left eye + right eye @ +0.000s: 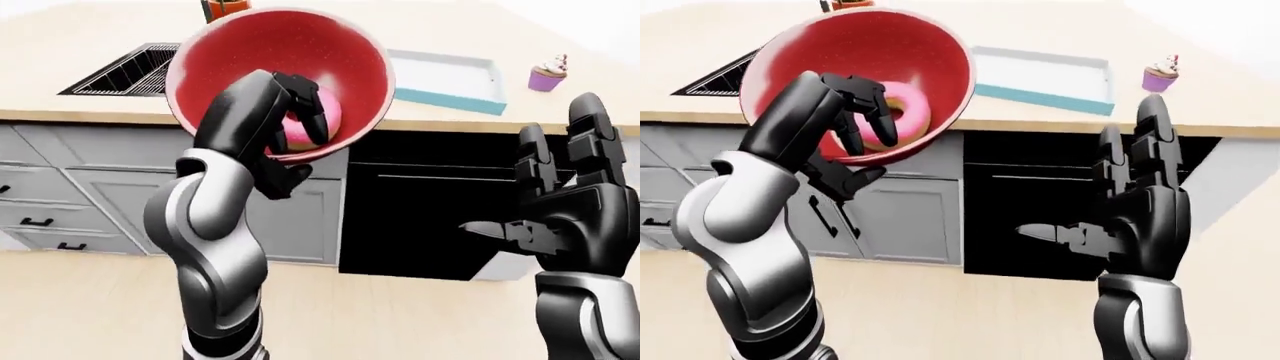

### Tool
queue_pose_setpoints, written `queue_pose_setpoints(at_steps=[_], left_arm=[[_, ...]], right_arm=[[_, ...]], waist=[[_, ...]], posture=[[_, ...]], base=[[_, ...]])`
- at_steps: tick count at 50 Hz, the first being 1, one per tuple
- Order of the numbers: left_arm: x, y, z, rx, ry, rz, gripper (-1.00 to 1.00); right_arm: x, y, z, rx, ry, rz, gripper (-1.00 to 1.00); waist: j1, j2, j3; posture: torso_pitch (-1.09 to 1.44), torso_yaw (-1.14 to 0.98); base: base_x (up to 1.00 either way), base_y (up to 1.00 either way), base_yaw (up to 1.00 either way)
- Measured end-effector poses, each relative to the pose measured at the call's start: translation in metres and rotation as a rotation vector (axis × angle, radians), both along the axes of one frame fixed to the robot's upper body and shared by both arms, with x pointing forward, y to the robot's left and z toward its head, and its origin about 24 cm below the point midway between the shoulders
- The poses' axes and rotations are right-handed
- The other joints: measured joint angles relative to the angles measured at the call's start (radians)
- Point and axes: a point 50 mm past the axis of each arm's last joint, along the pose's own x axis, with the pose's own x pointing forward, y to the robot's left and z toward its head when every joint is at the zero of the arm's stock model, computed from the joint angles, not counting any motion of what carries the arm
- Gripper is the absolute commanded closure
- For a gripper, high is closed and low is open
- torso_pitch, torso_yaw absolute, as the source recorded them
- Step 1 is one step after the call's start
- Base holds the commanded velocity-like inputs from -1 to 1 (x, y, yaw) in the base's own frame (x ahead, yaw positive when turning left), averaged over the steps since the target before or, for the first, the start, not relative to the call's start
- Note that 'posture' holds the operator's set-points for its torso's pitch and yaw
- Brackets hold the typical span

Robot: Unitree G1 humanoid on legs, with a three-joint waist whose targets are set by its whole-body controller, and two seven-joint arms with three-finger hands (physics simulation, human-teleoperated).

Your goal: Pick up the bowl with donut and place it on the tray. Pick up the cupcake and place it on the tray.

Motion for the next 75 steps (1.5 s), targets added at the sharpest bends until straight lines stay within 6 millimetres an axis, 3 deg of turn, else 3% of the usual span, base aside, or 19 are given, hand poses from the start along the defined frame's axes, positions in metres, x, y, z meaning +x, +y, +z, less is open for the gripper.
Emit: queue_pose_setpoints(at_steps=[6,9,10,12,15,23,26,31,38,46,49,53,55,57,59,65,70,72,75], left_arm=[[0.001,0.002,-0.003,-0.002,0.005,0.014,1.00],[0.000,0.003,0.000,-0.006,-0.006,0.020,1.00],[0.000,0.002,0.000,-0.006,-0.005,0.020,1.00],[0.000,0.001,-0.001,-0.002,-0.007,0.011,1.00],[0.000,0.002,-0.005,0.000,0.015,0.010,1.00],[0.000,0.007,0.001,-0.010,-0.003,0.046,1.00],[-0.001,0.006,0.006,-0.013,-0.022,0.048,1.00],[0.002,-0.005,0.003,0.014,0.015,-0.022,1.00],[0.011,0.000,0.015,0.008,-0.027,0.002,1.00],[0.020,0.001,0.014,-0.002,0.008,-0.001,1.00],[0.018,0.005,0.018,-0.012,-0.017,0.013,1.00],[0.017,0.011,0.016,-0.027,-0.018,0.042,1.00],[0.016,0.009,0.020,-0.025,-0.034,0.037,1.00],[0.015,0.004,0.018,-0.020,-0.030,0.013,1.00],[0.017,0.000,0.014,-0.006,0.004,-0.015,1.00],[0.015,0.010,0.022,-0.024,-0.023,0.016,1.00],[0.011,0.012,0.023,-0.017,-0.041,0.017,1.00],[0.014,0.016,0.018,-0.021,-0.012,0.032,1.00],[0.018,0.023,0.014,-0.038,0.021,0.067,1.00]], right_arm=[[0.000,0.000,0.001,0.001,-0.002,0.002,-1.00],[0.000,0.000,0.002,0.000,-0.013,0.001,-1.00],[0.000,-0.001,0.002,-0.001,-0.012,-0.002,-1.00],[-0.001,-0.001,0.002,0.000,-0.016,-0.008,-1.00],[-0.001,-0.001,-0.002,0.008,0.011,-0.002,-1.00],[-0.006,0.004,0.011,-0.019,-0.056,0.022,-1.00],[-0.007,0.004,0.013,-0.022,-0.062,0.021,-1.00],[-0.005,-0.003,0.009,-0.019,-0.021,-0.021,-1.00],[-0.006,-0.002,0.018,-0.034,-0.057,-0.015,-1.00],[-0.008,-0.005,0.024,-0.036,-0.066,-0.035,-1.00],[-0.009,-0.002,0.029,-0.043,-0.091,-0.016,-1.00],[-0.007,-0.002,0.024,-0.031,-0.062,-0.005,-1.00],[-0.007,-0.004,0.024,-0.033,-0.059,-0.019,-1.00],[-0.007,-0.006,0.024,-0.036,-0.053,-0.038,-1.00],[-0.008,-0.007,0.025,-0.035,-0.053,-0.049,-1.00],[-0.008,-0.001,0.032,-0.046,-0.103,-0.020,-1.00],[0.000,0.000,0.028,-0.029,-0.071,-0.026,-1.00],[0.004,0.003,0.024,-0.017,-0.044,-0.003,-1.00],[0.003,0.004,0.025,-0.022,-0.046,0.013,-1.00]], waist=[[-0.008,0.016,0.005],[-0.036,0.047,0.014],[-0.037,0.057,0.005],[-0.021,0.105,-0.004],[-0.016,0.123,-0.017],[0.027,0.029,0.002],[0.030,-0.039,-0.014],[0.003,-0.069,-0.005],[-0.022,-0.002,0.009],[0.000,0.022,0.027],[0.045,0.077,-0.002],[0.057,0.045,-0.018],[0.048,0.001,-0.006],[0.022,-0.015,0.015],[0.007,-0.032,0.016],[-0.007,0.019,-0.001],[-0.015,0.098,-0.016],[0.002,0.084,-0.006],[0.012,0.091,-0.004]], posture=[[0.00,0.00],[0.00,0.00],[0.00,0.00],[0.00,0.00],[0.00,0.00],[0.00,0.00],[0.00,0.00],[0.00,0.00],[0.00,0.00],[0.00,0.00],[0.00,0.00],[0.00,0.00],[0.00,0.00],[0.00,0.00],[0.00,0.00],[0.00,0.00],[0.00,0.00],[0.00,0.00],[0.00,0.00]], base=[[0.00,0.00,0.45],[0.00,-0.03,0.00],[0.00,-0.48,0.00],[0.00,-0.79,0.00],[0.00,-0.96,0.00],[0.00,-0.98,0.00],[0.00,-0.89,0.00],[0.00,-0.10,0.00],[0.01,0.00,0.00],[0.32,0.00,0.00],[0.38,0.00,0.00],[0.38,0.00,0.00],[0.38,0.00,0.00],[0.38,0.00,0.00],[0.38,0.00,0.00],[0.16,0.13,0.00],[0.09,0.20,0.00],[0.08,0.11,0.00],[0.09,0.06,0.00]])
